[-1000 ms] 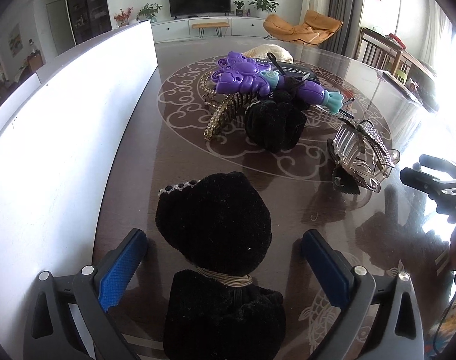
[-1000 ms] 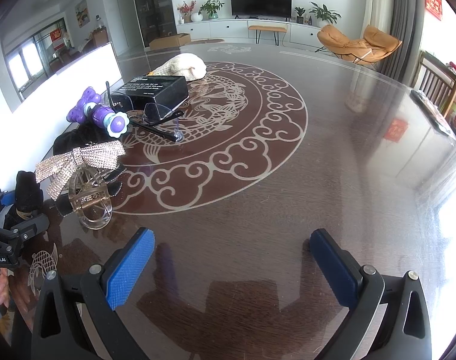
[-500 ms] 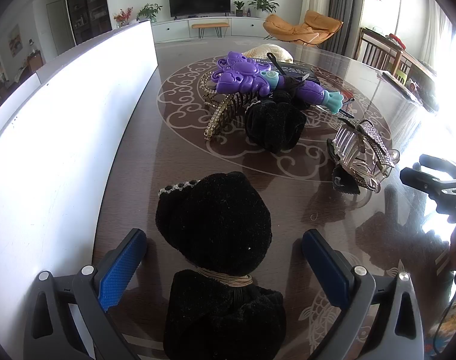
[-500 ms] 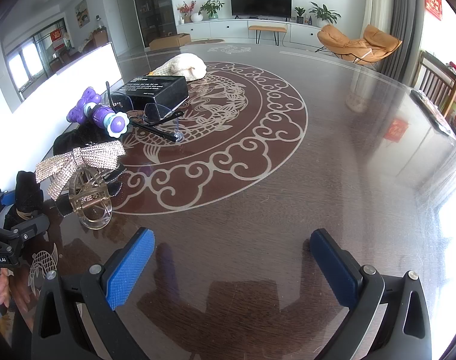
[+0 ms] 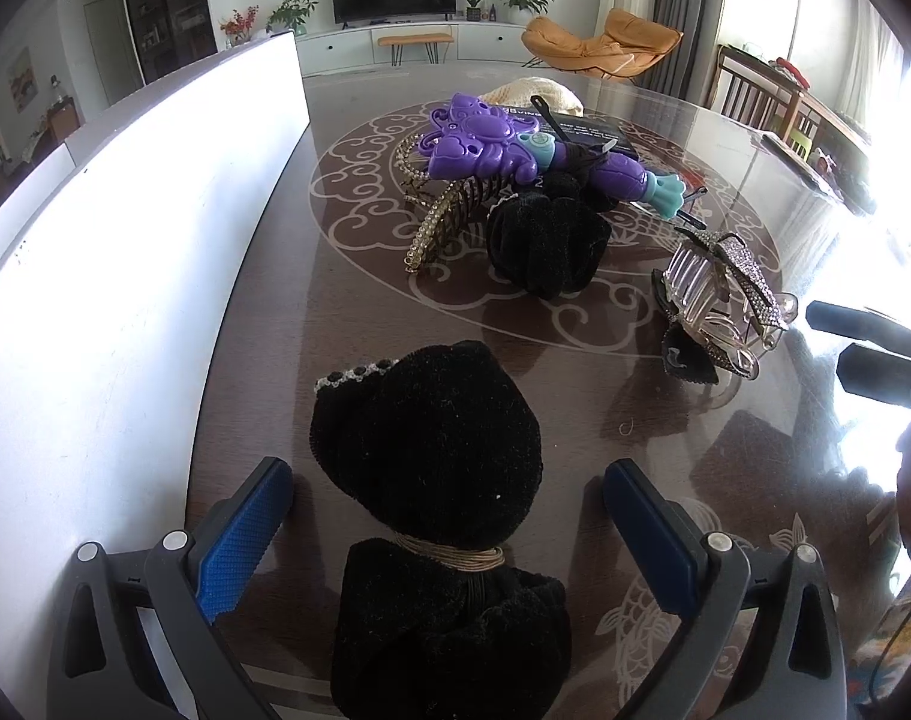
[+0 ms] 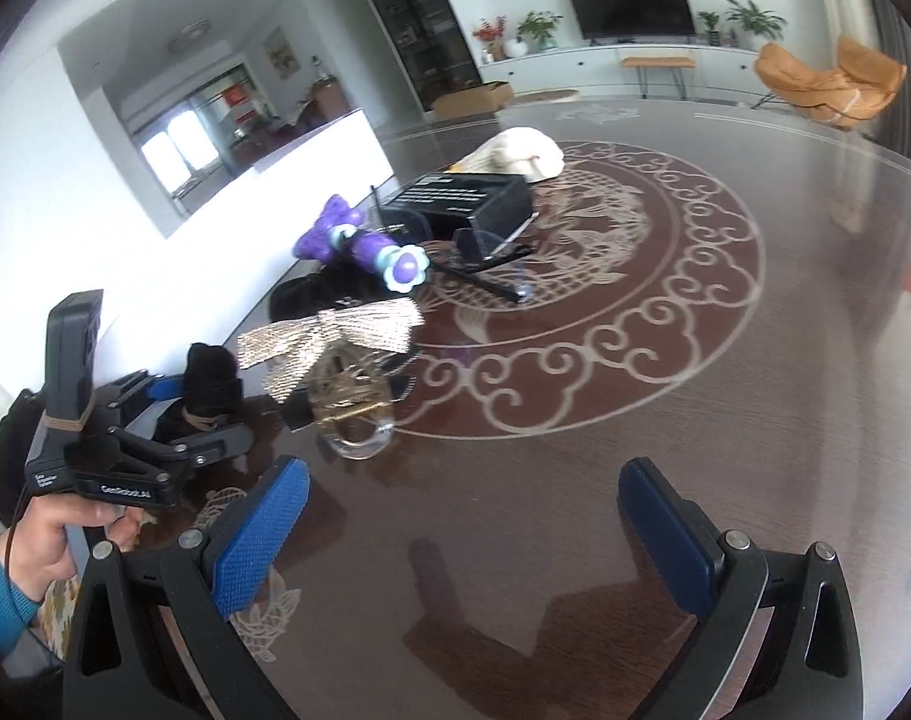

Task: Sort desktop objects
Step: 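Lift the black velvet bag off the pile with the left gripper, then grasp the rhinestone bow hair clip with the right gripper while left holds the bag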

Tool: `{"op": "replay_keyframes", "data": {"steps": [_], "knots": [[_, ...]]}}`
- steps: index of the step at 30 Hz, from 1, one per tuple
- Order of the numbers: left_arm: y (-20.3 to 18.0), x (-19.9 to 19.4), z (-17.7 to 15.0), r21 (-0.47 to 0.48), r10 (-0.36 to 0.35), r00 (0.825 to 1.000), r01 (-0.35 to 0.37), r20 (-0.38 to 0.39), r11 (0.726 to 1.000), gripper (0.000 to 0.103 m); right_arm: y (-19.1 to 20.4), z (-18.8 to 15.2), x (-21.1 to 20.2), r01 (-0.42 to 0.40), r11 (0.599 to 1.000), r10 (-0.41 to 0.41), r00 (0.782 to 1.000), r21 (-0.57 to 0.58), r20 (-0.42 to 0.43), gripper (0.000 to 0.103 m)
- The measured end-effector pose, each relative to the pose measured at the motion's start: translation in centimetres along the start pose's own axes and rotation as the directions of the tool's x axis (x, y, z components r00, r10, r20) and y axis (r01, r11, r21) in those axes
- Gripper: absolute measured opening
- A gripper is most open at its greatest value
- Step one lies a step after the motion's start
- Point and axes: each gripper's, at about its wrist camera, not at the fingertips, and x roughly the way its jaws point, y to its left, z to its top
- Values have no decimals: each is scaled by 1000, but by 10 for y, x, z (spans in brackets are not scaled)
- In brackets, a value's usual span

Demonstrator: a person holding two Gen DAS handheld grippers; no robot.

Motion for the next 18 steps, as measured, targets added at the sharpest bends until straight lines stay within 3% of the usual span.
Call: {"op": "replay_keyframes", "data": {"steps": [2,4,5,6,8,9,12,18], "knots": [[-1,-1,1,12,-3,1000,3,-7,1000,103,11,10,16,-94,995,94,995,14,-26,103],[2,-4,0,8,1,1000,-1,1,1000,95,22,23,37,-153,988,154,985,22,-73,103],[5,-7,0,2,4,1000,-4,13,1000,78,30,28,44,-148,989,148,986,0,-83,100],[8,-10,1,-6,8,1000,-8,23,1000,57,36,32,51,-154,988,152,984,-19,-90,86],[16,-15,2,-28,-7,1000,8,25,1000,37,41,40,63,-157,988,154,982,-15,-112,63],[19,-17,2,-37,-28,999,29,28,999,35,43,43,67,-159,987,156,979,-18,-131,38],[9,-27,-2,-5,-36,998,36,59,999,35,47,39,59,-140,990,133,980,-37,-145,36],[-4,-46,-2,-33,-128,985,132,113,991,35,51,26,8,-68,995,63,995,-79,-71,36]]}}
